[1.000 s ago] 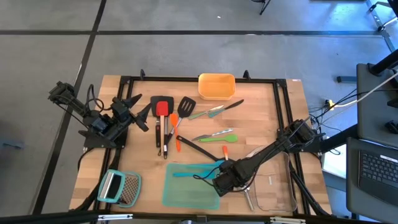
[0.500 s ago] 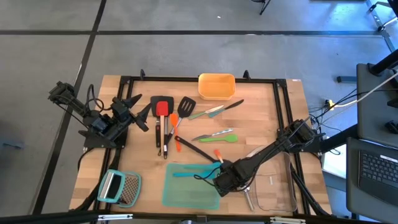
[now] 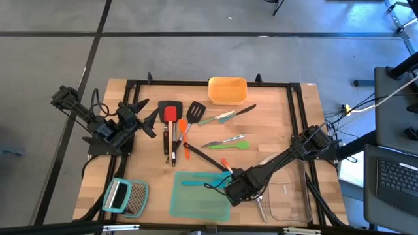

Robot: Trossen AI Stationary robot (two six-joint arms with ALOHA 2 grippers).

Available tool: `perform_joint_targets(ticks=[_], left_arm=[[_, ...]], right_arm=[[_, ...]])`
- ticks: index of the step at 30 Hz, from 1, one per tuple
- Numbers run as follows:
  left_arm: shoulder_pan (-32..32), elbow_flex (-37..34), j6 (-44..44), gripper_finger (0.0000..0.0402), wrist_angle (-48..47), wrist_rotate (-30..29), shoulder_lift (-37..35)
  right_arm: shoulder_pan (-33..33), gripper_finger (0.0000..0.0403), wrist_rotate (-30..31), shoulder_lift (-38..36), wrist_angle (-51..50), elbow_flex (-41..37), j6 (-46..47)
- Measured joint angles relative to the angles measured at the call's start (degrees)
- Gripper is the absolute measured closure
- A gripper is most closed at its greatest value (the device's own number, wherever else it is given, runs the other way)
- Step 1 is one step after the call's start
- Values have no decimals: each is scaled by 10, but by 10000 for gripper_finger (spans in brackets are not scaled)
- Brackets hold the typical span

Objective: Pick & Place Kitchen Items
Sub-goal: Put the orange table knife into the transparent bin

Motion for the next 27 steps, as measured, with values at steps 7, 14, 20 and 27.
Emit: perform_joint_targets(ticks=[7, 14, 20, 27], left_arm=[[0, 0, 0, 121, 0, 0, 0], [0, 0, 0, 121, 0, 0, 0], [0, 0, 0, 121, 0, 0, 0], [0, 0, 0, 121, 0, 0, 0]], right_arm=[[0, 317, -8, 0, 6, 0, 0], [0, 317, -9, 0, 9, 0, -7], [0, 317, -16, 0, 9, 0, -9], [0, 318, -34, 0, -5, 0, -18]])
